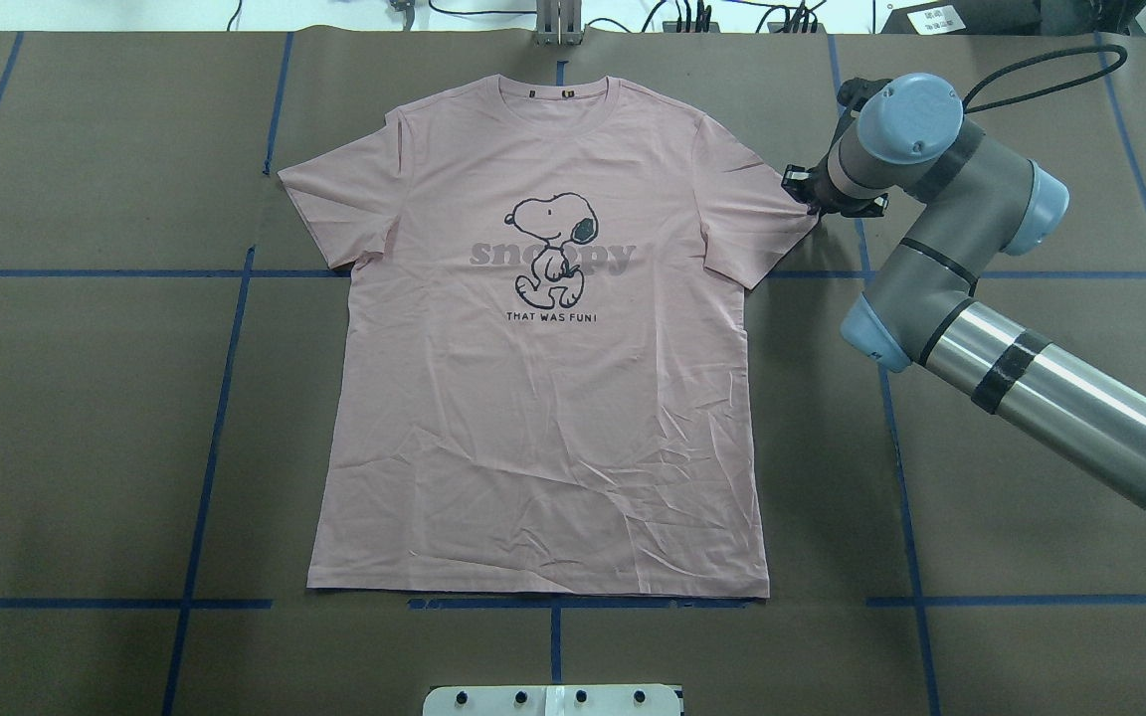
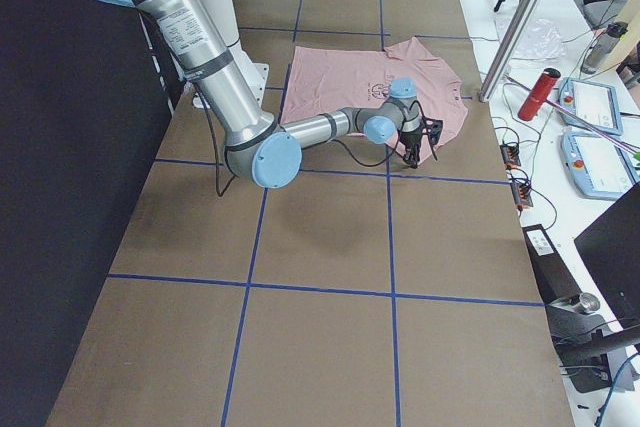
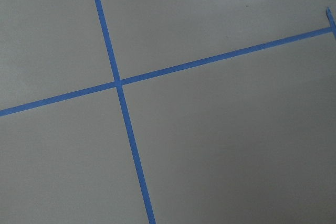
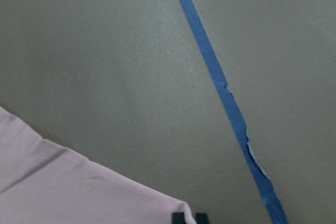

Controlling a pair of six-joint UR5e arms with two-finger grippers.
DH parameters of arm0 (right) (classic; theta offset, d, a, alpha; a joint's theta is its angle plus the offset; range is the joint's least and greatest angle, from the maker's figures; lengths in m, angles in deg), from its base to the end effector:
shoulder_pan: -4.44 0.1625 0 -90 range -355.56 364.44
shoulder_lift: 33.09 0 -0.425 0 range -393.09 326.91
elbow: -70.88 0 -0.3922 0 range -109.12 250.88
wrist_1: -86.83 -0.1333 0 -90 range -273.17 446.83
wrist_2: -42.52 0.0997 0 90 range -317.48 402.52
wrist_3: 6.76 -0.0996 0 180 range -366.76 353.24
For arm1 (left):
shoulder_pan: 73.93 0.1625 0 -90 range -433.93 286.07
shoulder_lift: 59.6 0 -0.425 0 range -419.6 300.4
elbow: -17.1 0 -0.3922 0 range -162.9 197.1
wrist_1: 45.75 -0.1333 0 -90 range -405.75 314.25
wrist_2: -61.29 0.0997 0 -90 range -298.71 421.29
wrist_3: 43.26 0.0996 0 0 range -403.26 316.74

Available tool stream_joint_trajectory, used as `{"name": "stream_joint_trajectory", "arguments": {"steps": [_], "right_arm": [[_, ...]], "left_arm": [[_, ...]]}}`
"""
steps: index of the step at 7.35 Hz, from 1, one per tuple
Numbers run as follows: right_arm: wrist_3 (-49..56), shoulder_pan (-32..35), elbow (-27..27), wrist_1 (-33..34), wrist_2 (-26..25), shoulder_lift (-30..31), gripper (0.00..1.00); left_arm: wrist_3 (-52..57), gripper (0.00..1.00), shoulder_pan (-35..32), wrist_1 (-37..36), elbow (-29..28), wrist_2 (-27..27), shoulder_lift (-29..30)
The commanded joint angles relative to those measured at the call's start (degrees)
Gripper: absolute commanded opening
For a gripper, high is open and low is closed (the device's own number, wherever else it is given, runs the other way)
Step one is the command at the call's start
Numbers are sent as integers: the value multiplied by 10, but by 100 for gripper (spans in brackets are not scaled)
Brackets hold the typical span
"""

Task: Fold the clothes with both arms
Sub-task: 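Grasp the sleeve edge with the right gripper, then fold the sleeve inward toward the collar with the right gripper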

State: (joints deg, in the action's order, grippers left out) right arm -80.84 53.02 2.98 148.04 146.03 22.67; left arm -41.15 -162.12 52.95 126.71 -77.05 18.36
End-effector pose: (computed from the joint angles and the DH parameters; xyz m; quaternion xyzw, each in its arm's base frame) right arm -0.4212 -0.6437 0.4392 0.0921 -0.3524 0.2221 0.9044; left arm -0.0458 -0.4160 0.5621 0.1302 0.4050 0.0888 0.9006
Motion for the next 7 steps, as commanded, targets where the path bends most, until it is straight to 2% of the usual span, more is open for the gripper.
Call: {"name": "stream_joint_trajectory", "arguments": {"steps": [1,4,5,6,7], "right_arm": [[-4,0,-3,4,0,-32,0],[-29,-28,21,8,-1,-91,0],[-28,-35,67,8,-3,-132,0],[-27,-58,103,5,-52,-159,13],[-27,-64,122,4,-66,-176,43]], "left_arm": [[0,100,0,0,1,0,0],[-1,100,0,0,6,0,0],[-1,100,0,0,8,0,0],[-2,100,0,0,9,-2,1],[-2,100,0,0,7,-30,1]]}}
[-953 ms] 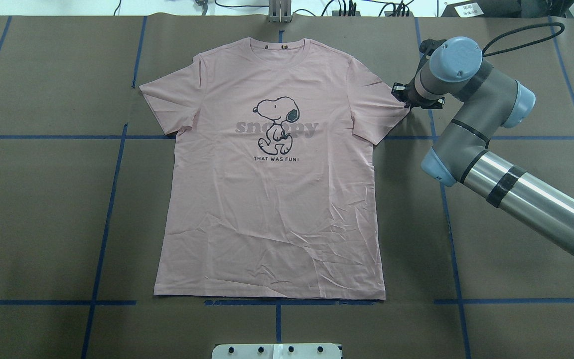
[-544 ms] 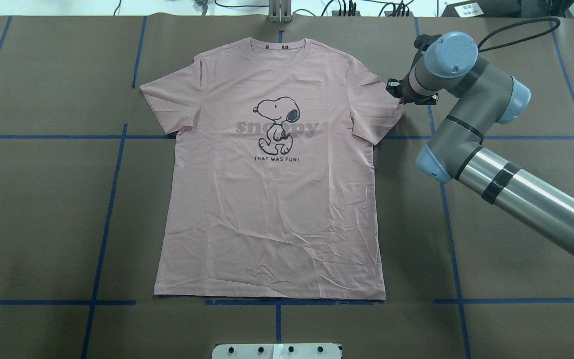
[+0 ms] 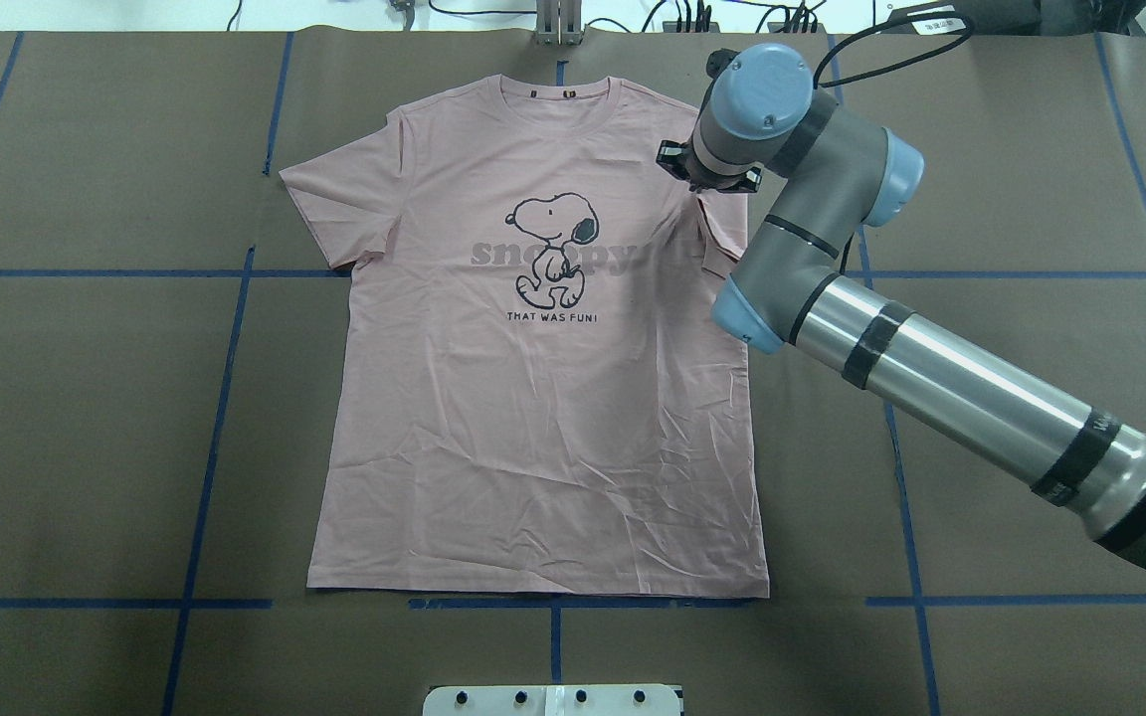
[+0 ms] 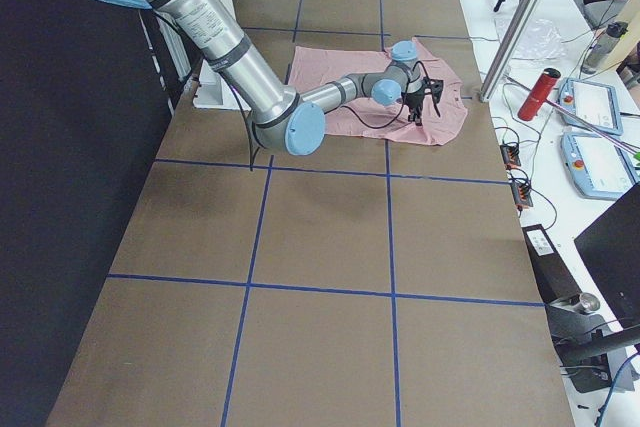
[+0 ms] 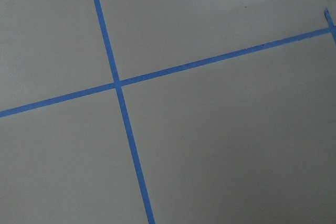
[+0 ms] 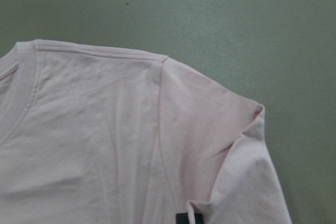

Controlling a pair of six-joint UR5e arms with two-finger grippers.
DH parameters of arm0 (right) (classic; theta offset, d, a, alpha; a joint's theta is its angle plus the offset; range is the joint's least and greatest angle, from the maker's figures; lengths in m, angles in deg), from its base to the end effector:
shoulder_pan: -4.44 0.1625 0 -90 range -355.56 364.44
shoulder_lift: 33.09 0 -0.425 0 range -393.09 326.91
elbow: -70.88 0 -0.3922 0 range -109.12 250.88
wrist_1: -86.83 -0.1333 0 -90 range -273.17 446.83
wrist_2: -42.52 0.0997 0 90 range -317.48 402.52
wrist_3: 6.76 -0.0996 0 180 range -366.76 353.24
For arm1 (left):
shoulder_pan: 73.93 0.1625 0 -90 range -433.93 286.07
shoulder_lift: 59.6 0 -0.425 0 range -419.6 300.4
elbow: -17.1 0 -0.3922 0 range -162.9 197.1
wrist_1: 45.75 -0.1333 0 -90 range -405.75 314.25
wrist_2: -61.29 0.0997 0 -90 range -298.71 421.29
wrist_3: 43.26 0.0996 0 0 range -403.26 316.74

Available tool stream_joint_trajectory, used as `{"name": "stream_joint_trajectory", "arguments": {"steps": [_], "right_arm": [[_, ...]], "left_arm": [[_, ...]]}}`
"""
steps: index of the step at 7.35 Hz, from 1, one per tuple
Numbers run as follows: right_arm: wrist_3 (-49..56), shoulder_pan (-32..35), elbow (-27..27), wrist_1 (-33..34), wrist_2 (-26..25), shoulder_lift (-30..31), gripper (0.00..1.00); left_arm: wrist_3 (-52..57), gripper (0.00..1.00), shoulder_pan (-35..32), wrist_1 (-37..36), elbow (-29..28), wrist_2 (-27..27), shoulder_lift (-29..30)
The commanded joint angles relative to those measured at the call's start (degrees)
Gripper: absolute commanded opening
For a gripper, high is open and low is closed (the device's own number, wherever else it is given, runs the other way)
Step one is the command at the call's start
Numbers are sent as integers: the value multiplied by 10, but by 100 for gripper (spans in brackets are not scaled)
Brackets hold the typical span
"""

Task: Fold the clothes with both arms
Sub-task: 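Fold the sleeve inward toward the collar with the right gripper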

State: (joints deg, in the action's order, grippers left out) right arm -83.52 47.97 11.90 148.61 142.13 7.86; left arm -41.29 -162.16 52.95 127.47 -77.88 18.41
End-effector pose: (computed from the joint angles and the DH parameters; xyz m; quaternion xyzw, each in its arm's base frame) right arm -0.5242 -0.6589 0.3155 0.1183 -0.3809 0.2077 0.8932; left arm -0.0451 -0.4157 0.5540 0.1358 0.4112 0.0911 0.8968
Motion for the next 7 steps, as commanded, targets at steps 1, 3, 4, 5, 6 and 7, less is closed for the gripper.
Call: {"name": "stream_joint_trajectory", "arguments": {"steps": [1,3,4,5,6,7], "right_arm": [[5,-25,36,-3,-47,-34,99],[10,-25,24,-3,-43,-37,100],[11,-22,-6,-3,-32,-30,100],[13,-12,-50,-2,7,-8,100],[13,11,-97,-1,52,28,100],[16,36,-161,-3,127,91,100]], "left_arm": [[1,100,1,1,0,-29,3],[-95,100,10,50,-21,-33,33],[-149,100,33,94,-34,-37,44],[-207,100,68,111,-39,-31,79],[-251,100,115,109,-49,-28,122],[-315,100,155,109,-76,-27,177]]}}
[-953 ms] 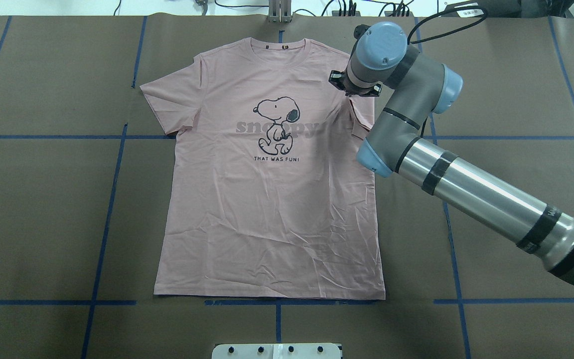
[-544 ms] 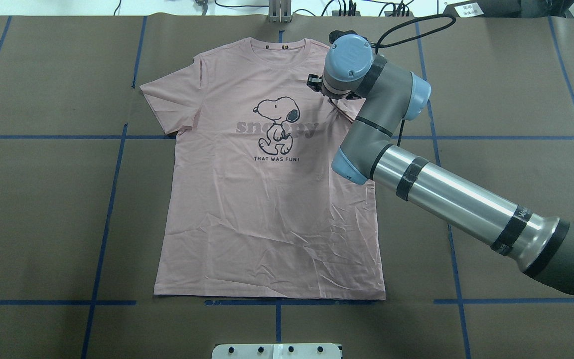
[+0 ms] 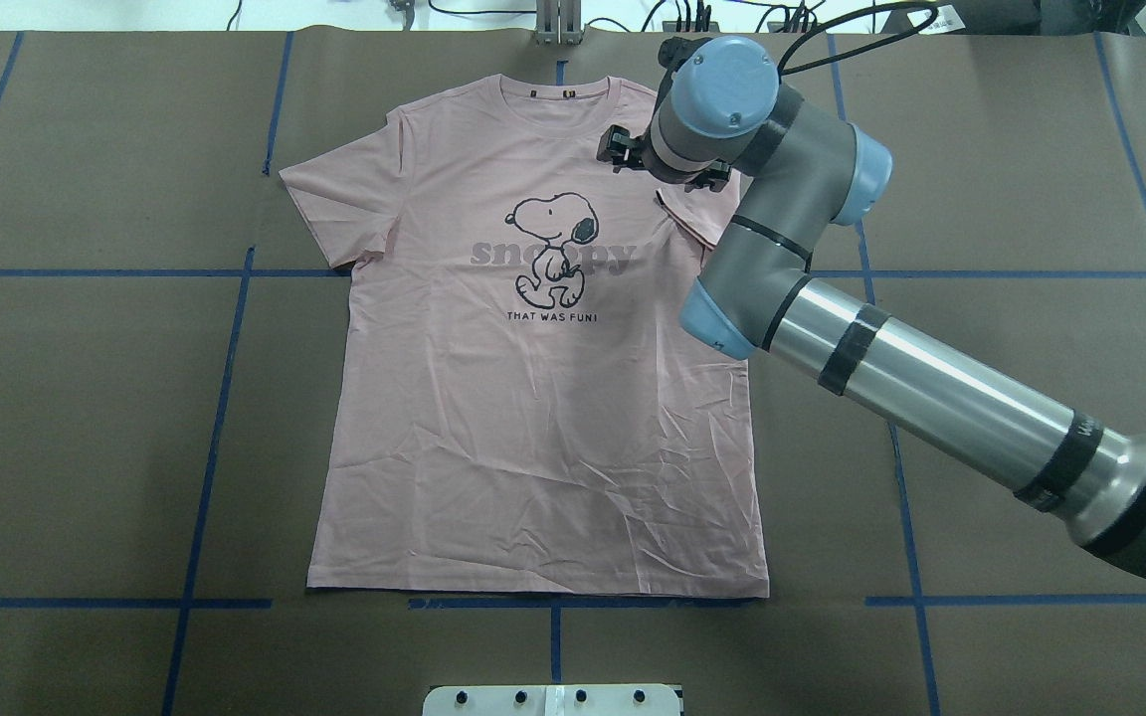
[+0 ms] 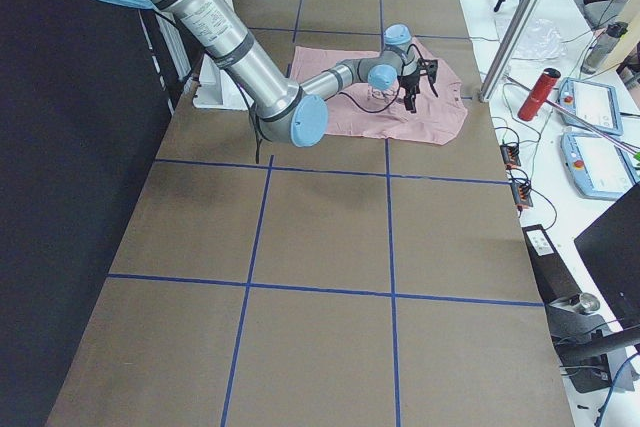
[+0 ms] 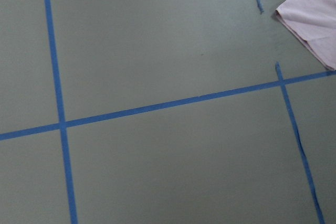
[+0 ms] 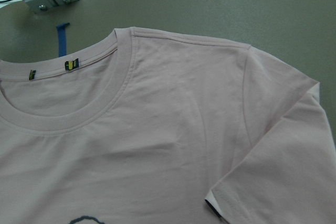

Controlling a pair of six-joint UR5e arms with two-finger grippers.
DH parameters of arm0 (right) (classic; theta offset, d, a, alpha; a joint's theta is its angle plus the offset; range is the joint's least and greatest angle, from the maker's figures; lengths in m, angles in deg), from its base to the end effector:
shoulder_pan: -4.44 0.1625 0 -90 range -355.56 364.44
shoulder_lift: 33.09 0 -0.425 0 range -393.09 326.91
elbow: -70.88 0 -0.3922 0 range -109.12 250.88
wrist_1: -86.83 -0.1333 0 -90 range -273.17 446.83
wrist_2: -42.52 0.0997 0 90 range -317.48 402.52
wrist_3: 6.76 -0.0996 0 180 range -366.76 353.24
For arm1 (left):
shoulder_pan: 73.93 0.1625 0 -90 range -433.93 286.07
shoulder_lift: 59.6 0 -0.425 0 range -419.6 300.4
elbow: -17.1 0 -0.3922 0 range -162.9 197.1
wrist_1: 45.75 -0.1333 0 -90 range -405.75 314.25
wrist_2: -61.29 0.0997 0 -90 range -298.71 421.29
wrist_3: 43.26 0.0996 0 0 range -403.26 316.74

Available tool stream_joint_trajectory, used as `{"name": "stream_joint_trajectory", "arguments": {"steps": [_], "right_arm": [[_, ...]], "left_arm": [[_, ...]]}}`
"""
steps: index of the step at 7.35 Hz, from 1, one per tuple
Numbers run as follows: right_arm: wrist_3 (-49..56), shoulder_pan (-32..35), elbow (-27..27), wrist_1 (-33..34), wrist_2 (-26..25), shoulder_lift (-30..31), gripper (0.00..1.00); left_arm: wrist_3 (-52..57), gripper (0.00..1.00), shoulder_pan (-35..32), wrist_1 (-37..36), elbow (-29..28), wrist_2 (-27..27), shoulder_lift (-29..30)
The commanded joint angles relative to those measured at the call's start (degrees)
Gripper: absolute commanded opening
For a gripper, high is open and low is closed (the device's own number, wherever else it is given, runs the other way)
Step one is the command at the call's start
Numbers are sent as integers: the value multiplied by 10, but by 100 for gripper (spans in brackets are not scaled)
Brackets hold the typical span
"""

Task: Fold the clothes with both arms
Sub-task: 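Retract the right gripper while the left arm reaches toward the shirt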

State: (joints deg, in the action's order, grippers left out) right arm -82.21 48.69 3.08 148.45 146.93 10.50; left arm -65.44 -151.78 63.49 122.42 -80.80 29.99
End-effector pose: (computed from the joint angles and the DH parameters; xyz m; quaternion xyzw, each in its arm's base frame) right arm -0.4993 -0.6379 0.2741 0.1178 -0.4381 0.1743 0.8740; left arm 0.0502 -0.4933 0.4813 0.1282 0.4789 0.0534 0.8668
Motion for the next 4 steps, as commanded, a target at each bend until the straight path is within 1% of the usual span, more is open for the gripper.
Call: {"name": "stream_joint_trajectory", "arguments": {"steps": [1,2,3,4], "right_arm": [[3,62,-156,-1,130,134,100],[25,85,-217,-1,165,196,100],[60,107,-252,-2,202,241,100],[68,122,-282,-3,220,277,100]], "left_arm": [[-141,100,88,4,-71,16,122],[-197,100,139,4,-113,57,177],[-229,100,166,5,-158,118,224],[-233,100,187,25,-220,149,273]]}}
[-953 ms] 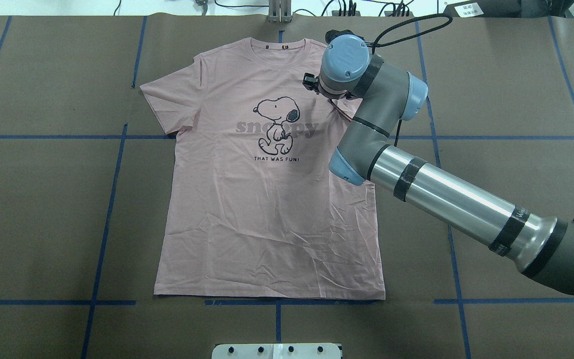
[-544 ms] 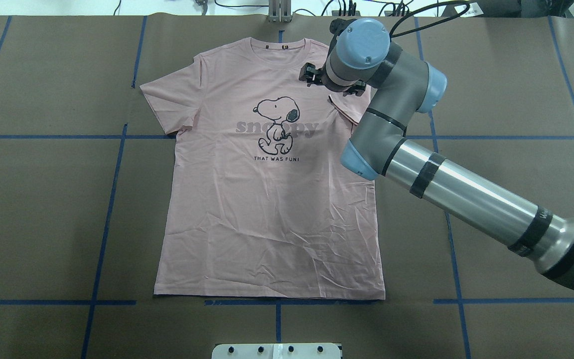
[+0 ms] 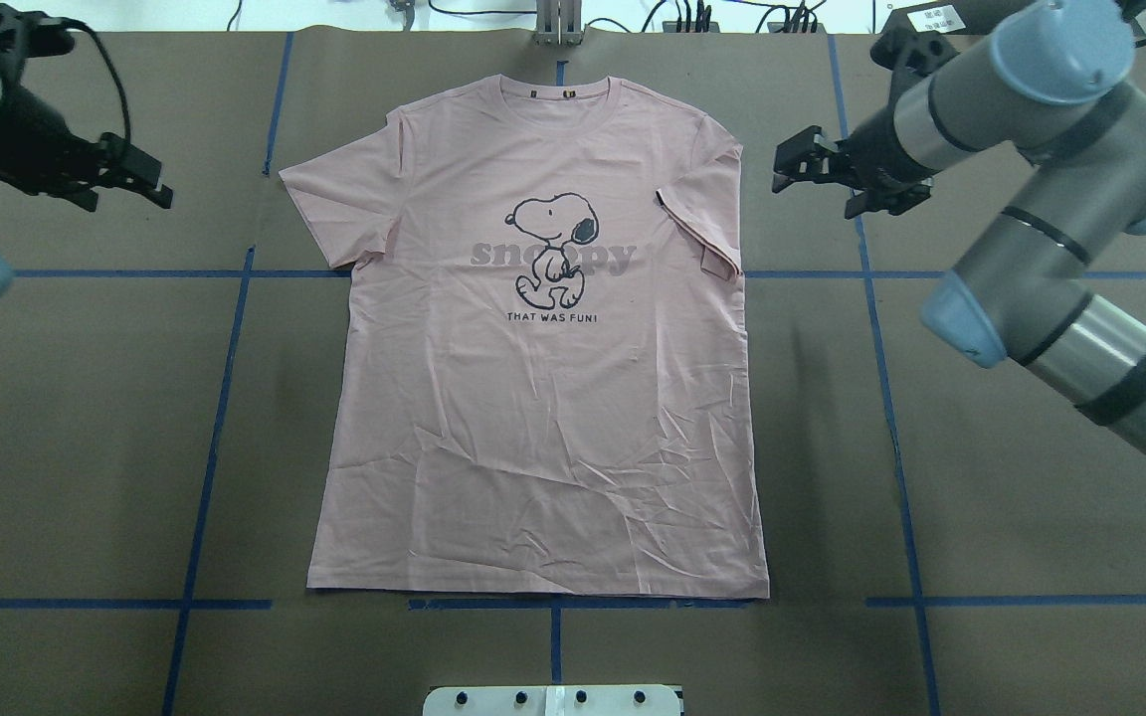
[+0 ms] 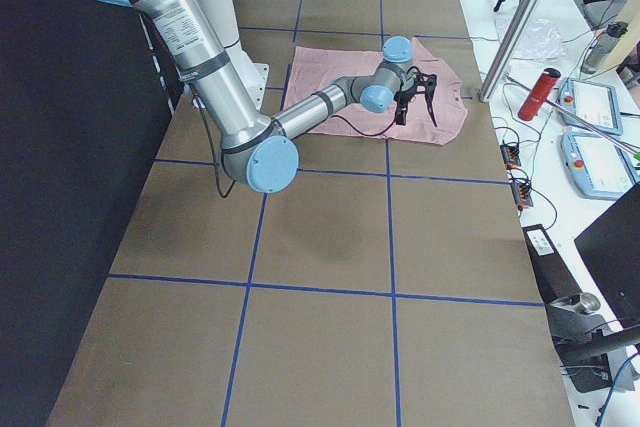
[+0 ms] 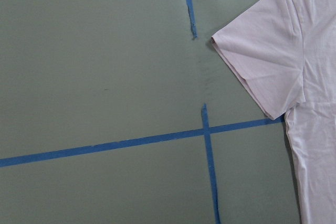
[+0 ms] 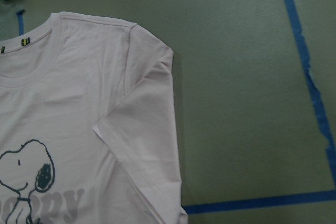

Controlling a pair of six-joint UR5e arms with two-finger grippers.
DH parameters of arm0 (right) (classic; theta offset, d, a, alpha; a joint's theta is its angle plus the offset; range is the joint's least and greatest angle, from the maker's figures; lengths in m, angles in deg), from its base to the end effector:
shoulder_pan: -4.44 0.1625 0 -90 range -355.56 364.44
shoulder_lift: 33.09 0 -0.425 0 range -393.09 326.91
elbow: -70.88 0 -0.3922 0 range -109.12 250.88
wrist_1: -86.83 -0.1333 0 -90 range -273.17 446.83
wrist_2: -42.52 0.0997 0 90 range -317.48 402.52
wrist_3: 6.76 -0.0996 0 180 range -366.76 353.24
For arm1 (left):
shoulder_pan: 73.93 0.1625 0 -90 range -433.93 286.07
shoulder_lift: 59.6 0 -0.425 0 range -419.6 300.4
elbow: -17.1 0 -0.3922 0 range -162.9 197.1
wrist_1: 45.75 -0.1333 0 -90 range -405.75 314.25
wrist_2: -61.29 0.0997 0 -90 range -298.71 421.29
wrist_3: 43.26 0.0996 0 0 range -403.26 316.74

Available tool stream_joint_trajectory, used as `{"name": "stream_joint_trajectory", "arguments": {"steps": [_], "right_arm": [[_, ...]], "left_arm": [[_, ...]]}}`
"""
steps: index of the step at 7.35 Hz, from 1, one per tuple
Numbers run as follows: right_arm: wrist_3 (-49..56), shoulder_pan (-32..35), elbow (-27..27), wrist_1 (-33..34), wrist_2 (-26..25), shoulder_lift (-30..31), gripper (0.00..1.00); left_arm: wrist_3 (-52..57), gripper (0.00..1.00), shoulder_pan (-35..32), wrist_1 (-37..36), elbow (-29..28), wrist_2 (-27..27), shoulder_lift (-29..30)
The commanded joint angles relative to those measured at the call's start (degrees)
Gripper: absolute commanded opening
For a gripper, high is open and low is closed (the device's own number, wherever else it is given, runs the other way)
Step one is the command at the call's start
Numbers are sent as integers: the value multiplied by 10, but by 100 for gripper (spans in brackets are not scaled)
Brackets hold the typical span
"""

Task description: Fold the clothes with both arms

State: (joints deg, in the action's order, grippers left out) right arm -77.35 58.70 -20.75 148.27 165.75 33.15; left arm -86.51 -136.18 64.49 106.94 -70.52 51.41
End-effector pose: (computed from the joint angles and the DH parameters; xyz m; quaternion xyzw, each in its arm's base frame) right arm -0.3167 -0.5749 0.3517 0.0566 -0.5007 0.1320 0.8536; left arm 0.2401 -0.6000 0.4101 0.0729 0.4624 0.0061 0.8837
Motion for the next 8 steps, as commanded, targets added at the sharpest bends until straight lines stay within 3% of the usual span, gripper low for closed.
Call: {"name": "stream_joint_trajectory", "arguments": {"steps": [1,2,3,6,8], "right_arm": [[19,22,-72,-1,32,79,100],[19,21,-90,-2,30,101,100],[19,21,-96,-2,25,107,100],[19,18,-93,-1,22,108,100],[19,17,-89,-1,22,107,100]], "left_arm": [[-59,100,37,89,-153,60,97],[-103,96,48,195,-236,110,124],[-110,92,69,240,-291,146,147],[-111,74,86,277,-351,181,177],[-111,66,86,280,-356,182,179]]}}
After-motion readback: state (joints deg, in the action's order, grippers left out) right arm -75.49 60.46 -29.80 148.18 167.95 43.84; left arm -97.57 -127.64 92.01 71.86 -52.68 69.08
